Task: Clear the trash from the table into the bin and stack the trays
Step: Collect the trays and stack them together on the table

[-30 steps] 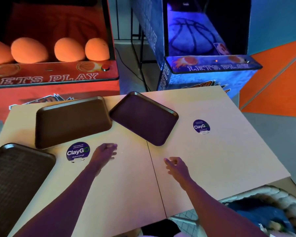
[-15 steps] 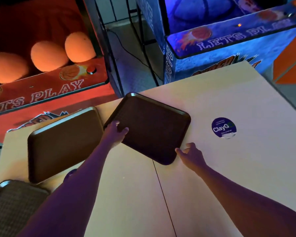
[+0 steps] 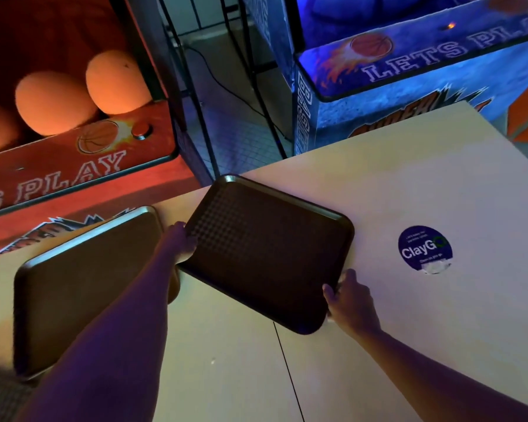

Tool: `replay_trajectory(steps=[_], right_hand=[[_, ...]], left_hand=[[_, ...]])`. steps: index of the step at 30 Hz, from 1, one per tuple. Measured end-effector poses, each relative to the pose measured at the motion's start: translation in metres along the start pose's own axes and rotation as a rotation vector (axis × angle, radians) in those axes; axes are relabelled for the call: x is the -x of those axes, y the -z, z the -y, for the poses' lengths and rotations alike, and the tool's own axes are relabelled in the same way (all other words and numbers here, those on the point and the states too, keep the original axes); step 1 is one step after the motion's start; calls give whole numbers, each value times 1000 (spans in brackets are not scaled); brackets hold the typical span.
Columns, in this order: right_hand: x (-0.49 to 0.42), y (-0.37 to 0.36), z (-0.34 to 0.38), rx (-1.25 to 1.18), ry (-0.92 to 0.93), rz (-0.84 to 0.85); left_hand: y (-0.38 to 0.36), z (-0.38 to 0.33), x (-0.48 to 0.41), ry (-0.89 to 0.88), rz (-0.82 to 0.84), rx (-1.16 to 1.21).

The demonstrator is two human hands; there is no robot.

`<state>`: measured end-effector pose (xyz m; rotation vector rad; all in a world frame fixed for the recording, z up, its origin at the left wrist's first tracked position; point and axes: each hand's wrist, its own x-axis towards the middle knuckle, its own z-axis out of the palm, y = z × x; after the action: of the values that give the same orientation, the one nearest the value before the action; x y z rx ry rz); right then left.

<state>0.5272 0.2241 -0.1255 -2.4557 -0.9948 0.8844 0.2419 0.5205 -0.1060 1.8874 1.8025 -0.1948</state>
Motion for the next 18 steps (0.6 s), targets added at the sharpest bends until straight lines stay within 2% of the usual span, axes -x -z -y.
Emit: replay_trajectory(steps=[4, 12, 18], right_hand=[[-8, 2, -4, -1, -56, -37], [-11, 25, -29, 184, -121, -104], [11, 41, -51, 306, -137, -46]], left_hand=[[-8, 0, 7, -14, -52, -57], [-39, 7, 72, -44, -126, -103], [-61, 19, 152, -7, -53, -87]])
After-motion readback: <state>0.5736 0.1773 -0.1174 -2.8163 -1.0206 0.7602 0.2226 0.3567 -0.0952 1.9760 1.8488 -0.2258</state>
